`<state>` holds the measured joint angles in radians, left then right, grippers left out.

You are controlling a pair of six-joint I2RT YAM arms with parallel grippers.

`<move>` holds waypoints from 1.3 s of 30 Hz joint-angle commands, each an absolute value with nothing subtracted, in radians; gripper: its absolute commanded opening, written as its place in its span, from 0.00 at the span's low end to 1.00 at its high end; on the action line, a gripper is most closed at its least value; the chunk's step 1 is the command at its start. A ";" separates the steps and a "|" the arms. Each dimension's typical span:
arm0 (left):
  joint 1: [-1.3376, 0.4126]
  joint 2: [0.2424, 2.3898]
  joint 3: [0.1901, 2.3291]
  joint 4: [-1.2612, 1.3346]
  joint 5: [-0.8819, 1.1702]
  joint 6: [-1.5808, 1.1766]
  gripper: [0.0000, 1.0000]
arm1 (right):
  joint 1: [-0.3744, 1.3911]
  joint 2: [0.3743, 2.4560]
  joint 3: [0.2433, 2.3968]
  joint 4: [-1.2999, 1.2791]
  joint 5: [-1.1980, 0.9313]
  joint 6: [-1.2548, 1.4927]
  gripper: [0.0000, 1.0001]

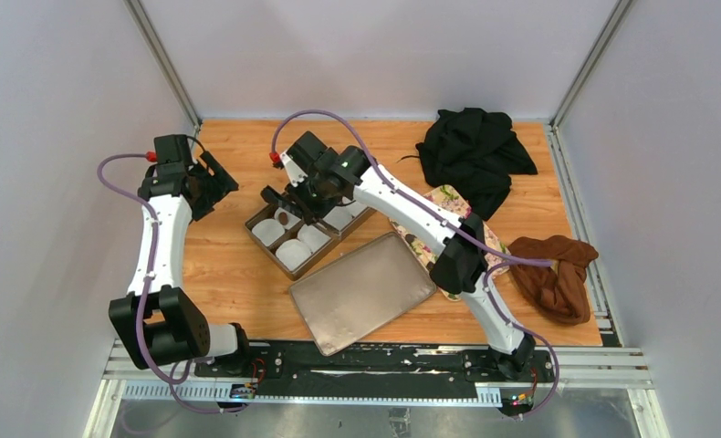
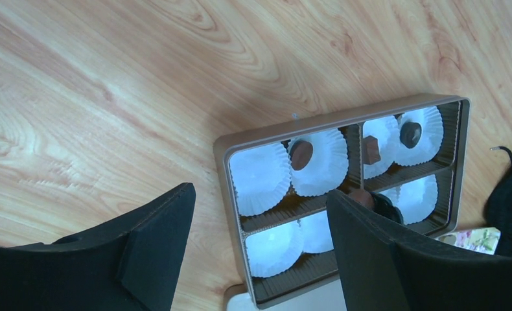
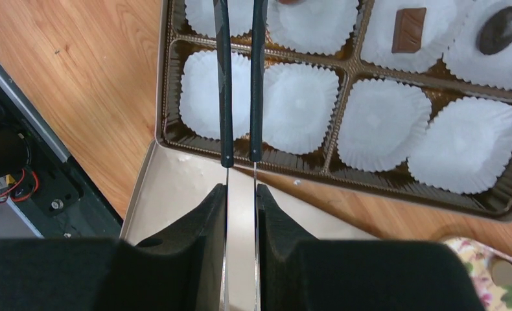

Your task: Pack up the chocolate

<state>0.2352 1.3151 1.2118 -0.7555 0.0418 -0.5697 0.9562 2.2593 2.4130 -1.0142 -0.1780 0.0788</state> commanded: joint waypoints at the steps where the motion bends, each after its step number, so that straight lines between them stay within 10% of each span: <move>1: 0.241 1.310 1.196 -0.744 0.057 -0.584 0.79 | 0.979 2.326 2.442 -0.961 -0.227 0.063 0.01; 16: 0.240 1.312 1.226 -0.762 0.061 -0.550 0.79 | 1.009 2.425 2.411 -0.959 -0.238 0.095 0.04; 29: 0.240 1.284 1.213 -0.764 0.099 -0.515 0.79 | 1.019 2.399 2.362 -0.964 -0.197 0.096 0.33; 39: 0.240 1.276 1.217 -0.765 0.108 -0.506 0.79 | 1.019 2.356 2.366 -0.963 -0.170 0.093 0.34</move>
<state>0.2352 1.2980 1.2095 -0.7578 0.0910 -0.5236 1.0054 2.4187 2.3741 -0.9588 -0.2047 0.0902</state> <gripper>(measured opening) 0.793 0.349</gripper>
